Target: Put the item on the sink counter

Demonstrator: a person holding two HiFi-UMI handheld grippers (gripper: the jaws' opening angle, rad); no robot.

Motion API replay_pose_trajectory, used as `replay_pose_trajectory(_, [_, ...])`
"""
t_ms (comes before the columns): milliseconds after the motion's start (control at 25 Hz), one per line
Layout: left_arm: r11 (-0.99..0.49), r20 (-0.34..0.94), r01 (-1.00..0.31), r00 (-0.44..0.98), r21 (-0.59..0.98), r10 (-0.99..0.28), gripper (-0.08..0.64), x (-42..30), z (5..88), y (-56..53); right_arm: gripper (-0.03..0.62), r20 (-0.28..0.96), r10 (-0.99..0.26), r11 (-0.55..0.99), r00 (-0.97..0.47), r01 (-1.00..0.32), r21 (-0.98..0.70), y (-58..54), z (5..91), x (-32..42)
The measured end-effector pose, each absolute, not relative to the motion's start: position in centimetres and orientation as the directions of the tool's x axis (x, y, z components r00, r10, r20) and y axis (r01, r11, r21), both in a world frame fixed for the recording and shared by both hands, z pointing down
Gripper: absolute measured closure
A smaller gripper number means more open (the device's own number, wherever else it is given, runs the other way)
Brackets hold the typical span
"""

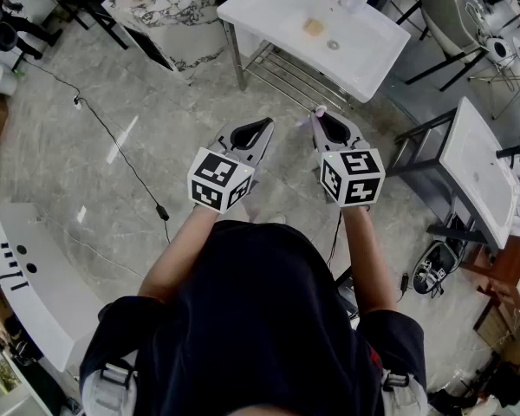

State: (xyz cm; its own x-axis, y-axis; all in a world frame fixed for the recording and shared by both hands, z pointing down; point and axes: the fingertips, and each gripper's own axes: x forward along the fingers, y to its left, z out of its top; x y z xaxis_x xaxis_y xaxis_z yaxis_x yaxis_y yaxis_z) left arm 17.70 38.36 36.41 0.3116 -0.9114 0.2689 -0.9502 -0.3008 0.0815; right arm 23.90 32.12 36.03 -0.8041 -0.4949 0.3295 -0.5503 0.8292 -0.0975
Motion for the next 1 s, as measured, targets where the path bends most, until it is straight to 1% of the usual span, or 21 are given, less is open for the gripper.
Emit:
replay_pose_trajectory(560, [-0.312,0.275,-0.947,0.321,0.075,-0.906,0.546,19.4,36.3,39.0,0.546,0.322,-0.48,0.828,-0.816,-0.543,-0.143,32.8,36.4,24.8])
replay_pose_trajectory(1000, [-0.317,0.274,-0.945,0.328,0.087,-0.904,0.546,18.0,36.6,37.1,0.546,0.337,-0.476,0.827,-0.812,-0.544,-0.142,31.1,36.8,23.3])
